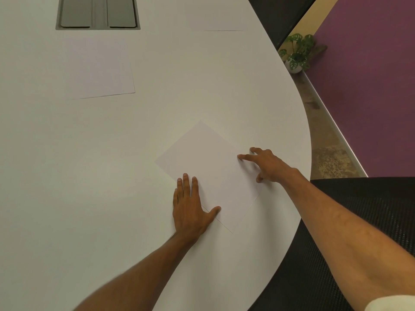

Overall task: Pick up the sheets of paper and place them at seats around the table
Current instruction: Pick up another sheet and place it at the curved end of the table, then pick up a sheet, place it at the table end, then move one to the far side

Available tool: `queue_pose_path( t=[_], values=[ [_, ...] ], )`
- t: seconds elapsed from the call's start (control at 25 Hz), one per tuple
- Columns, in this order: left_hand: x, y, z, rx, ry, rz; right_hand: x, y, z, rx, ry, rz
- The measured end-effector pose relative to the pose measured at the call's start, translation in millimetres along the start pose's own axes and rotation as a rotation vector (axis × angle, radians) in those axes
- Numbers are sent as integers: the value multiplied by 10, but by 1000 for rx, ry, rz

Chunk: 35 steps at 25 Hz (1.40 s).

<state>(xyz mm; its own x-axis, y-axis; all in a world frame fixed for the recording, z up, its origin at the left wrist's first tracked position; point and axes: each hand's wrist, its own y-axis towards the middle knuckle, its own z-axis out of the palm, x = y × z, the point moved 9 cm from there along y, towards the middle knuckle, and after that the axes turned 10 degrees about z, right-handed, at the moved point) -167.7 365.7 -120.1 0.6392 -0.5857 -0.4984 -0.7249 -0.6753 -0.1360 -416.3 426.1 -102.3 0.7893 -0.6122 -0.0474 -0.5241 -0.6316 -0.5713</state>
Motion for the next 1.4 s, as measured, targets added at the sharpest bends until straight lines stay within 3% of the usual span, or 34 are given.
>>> queue_pose_path(
  t=[0.28, 0.64, 1.0, 1.2, 1.4],
  values=[
    [-13, -8, -170, -92, -80, 19, -88, -107, -63, 7, 159, -10],
    [453, 366, -1026, -137, 66, 64, 149, -307, -675, -286, 347, 159],
    [1657, 821, -2421, -97, 321, 89, 2115, -207, -1418, -524, 524, 68],
    [2207, 1108, -2901, -124, 291, 26, 3206, 14, -1549, -514, 506, 44],
    [2615, 1460, -2976, -127, 241, -39, 3861, 460, -1563, -450, 504, 87]
  ],
)
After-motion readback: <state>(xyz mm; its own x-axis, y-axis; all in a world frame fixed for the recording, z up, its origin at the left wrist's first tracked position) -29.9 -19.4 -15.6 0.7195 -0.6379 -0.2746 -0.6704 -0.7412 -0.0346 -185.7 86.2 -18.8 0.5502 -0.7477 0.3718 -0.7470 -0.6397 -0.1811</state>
